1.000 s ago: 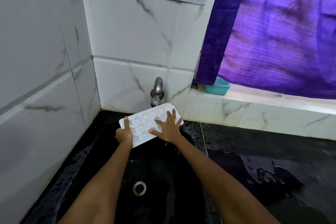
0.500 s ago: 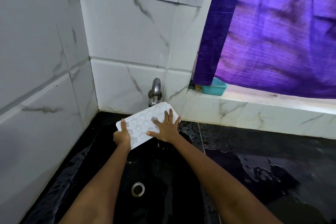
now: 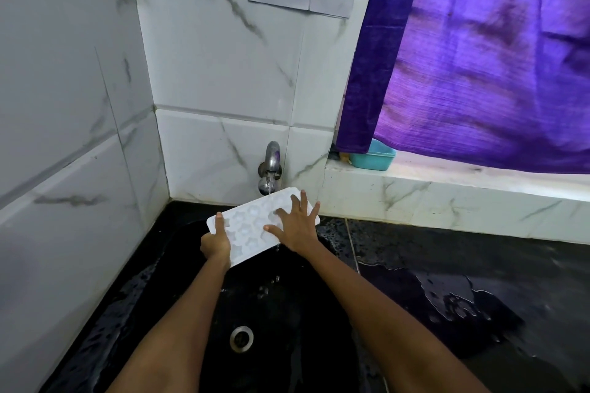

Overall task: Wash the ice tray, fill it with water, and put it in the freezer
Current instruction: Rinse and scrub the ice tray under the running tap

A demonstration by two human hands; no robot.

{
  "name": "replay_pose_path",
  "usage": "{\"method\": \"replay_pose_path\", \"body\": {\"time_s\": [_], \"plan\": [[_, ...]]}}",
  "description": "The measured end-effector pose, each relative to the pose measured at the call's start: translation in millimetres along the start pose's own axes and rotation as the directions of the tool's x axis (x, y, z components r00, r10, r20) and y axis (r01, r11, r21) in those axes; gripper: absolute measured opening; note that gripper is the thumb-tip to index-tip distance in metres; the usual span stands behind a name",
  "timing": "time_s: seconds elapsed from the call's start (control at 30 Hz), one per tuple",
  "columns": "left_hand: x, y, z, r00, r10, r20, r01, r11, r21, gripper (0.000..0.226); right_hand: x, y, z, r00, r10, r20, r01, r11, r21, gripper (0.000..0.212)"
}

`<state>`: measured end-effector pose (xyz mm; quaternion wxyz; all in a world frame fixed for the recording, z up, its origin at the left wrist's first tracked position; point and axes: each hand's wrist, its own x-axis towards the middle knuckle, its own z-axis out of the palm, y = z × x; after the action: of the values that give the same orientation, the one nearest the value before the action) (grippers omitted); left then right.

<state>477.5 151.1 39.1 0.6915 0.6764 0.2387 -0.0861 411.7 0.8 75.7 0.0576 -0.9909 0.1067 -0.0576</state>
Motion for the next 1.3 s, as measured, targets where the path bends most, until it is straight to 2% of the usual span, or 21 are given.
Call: {"method": "replay_pose_path", "body": {"time_s": [0.1, 0.23, 0.37, 0.5, 0.63, 0.73, 0.8, 0.93, 1.07, 1.2, 1.3], "plan": [[-2.0, 6.6, 10.3, 1.0, 0.013, 0.028, -0.013, 1.0, 0.005, 0.071, -2.3, -2.8, 2.1, 0.999, -0.032, 0.0, 0.032, 0.984, 0.175, 0.043], [-4.1, 10.6, 22.8, 0.998, 0.023, 0.065, -0.024, 1.0, 0.006, 0.07, -4.0, -5.3, 10.7, 1.0, 0.018, 0.013, -0.019, 0.997, 0.077, 0.048], [0.8, 12.9, 22.8, 0.997, 0.016, 0.078, -0.015, 1.0, -0.006, 0.072, -2.1, -5.1, 1.6, 0.998, -0.002, 0.057, -0.006, 0.991, 0.136, 0.054], [4.4, 16.5, 25.3, 0.995, 0.039, 0.087, -0.042, 0.998, 0.04, 0.072, 2.0, -6.7, 0.3, 0.999, 0.022, 0.042, -0.021, 0.999, -0.031, 0.057], [8.4, 22.7, 25.4, 0.994, 0.067, 0.09, -0.073, 0.995, 0.062, 0.071, 1.1, -6.9, 1.7, 0.992, 0.032, 0.122, -0.046, 0.993, 0.11, 0.059], [9.7, 22.6, 25.1, 0.99, 0.106, 0.095, -0.117, 0.987, 0.112, 0.07, 6.2, -0.4, -0.4, 0.994, 0.053, 0.095, -0.058, 0.997, 0.05, 0.054], [6.8, 19.3, 27.5, 0.991, 0.089, 0.096, -0.098, 0.991, 0.089, 0.071, 8.8, -4.6, 1.3, 0.992, 0.076, 0.1, -0.076, 0.997, -0.007, 0.06], [5.6, 20.5, 26.0, 0.995, 0.061, 0.077, -0.064, 0.997, 0.039, 0.071, 5.9, -5.7, -0.8, 0.986, 0.06, 0.155, -0.081, 0.988, 0.133, 0.062], [7.0, 16.5, 24.7, 0.994, 0.08, 0.075, -0.086, 0.993, 0.077, 0.071, 5.2, -8.2, -3.8, 0.992, 0.06, 0.114, -0.06, 0.998, -0.004, 0.056], [9.4, 14.9, 23.5, 0.995, 0.069, 0.075, -0.074, 0.995, 0.068, 0.072, -1.8, -10.9, -0.9, 0.989, 0.037, 0.144, -0.051, 0.995, 0.089, 0.058], [10.9, 10.9, 22.2, 0.994, 0.082, 0.07, -0.088, 0.992, 0.089, 0.07, -0.1, -9.9, -1.3, 0.992, 0.059, 0.115, -0.061, 0.998, 0.01, 0.058]]}}
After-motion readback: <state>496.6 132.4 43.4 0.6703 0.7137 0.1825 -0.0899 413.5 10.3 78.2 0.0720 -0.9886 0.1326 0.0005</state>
